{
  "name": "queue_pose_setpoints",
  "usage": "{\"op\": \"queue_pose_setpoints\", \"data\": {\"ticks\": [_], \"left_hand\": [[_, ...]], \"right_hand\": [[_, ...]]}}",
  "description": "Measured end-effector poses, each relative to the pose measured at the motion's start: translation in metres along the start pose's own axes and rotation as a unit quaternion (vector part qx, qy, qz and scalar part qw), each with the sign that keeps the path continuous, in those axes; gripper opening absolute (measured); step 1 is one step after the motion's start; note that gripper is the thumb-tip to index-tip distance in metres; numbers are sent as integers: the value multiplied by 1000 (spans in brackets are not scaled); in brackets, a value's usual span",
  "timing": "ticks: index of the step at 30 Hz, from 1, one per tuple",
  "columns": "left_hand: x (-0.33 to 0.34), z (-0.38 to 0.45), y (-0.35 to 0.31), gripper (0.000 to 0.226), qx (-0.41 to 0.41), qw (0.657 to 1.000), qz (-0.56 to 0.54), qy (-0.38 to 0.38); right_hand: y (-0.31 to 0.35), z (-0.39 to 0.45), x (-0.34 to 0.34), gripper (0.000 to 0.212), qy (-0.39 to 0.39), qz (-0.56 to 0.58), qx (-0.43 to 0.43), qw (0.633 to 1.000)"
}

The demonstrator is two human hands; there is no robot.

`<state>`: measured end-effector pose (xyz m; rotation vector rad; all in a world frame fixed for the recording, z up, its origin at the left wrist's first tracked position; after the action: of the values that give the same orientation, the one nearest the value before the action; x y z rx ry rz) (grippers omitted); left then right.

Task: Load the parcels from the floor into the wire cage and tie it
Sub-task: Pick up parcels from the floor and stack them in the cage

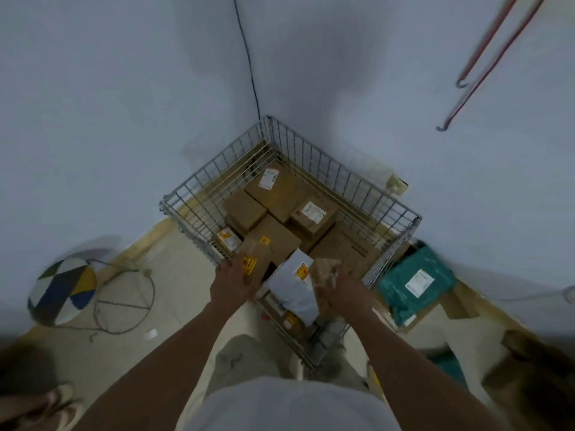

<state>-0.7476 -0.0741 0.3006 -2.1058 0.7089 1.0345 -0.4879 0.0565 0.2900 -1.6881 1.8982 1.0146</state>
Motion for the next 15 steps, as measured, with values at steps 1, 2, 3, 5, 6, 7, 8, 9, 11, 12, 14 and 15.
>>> {"op": "queue_pose_setpoints", "data": {"ticks": [1,2,3,5,6,7,8,9,11,12,14,15], "left_hand": [[-8,11,2,107,12,1000,22,11],[-18,24,3,104,19,999,40,23],[-27,41,7,100,22,998,56,26],[-40,78,17,94,31,996,80,29],[-45,99,19,96,45,994,91,40],[-49,121,20,98,61,991,107,58],[-52,148,21,100,77,986,123,82],[-52,174,22,99,97,980,139,105],[-43,227,25,95,155,965,159,138],[-39,251,26,93,191,954,171,155],[-26,292,36,98,249,923,220,197],[-24,307,43,104,259,911,234,217]], "right_hand": [[6,2,0,99,5,7,5,1000],[11,3,-3,96,5,18,20,1000],[15,7,-3,89,1,25,38,999],[23,19,1,76,-5,24,73,997],[27,25,2,73,-1,23,95,995],[33,32,0,71,-6,28,120,992],[39,43,-1,69,-10,50,145,988],[44,53,-2,70,-25,72,172,982],[56,69,2,72,-64,96,225,967],[61,77,10,70,-80,101,244,961],[75,90,32,63,-105,102,278,949],[85,96,43,62,-107,94,291,946]]}}
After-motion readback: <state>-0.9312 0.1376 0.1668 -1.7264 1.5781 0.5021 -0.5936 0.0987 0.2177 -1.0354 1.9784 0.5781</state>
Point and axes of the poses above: each hand's wrist, its own z-axis towards the middle knuckle, its own x-axis out of the palm, y = z × x, the point moved 1 cm from there along z, towards the middle knuckle, and after that the axes turned 9 degrees about x, right-handed, at the moved point
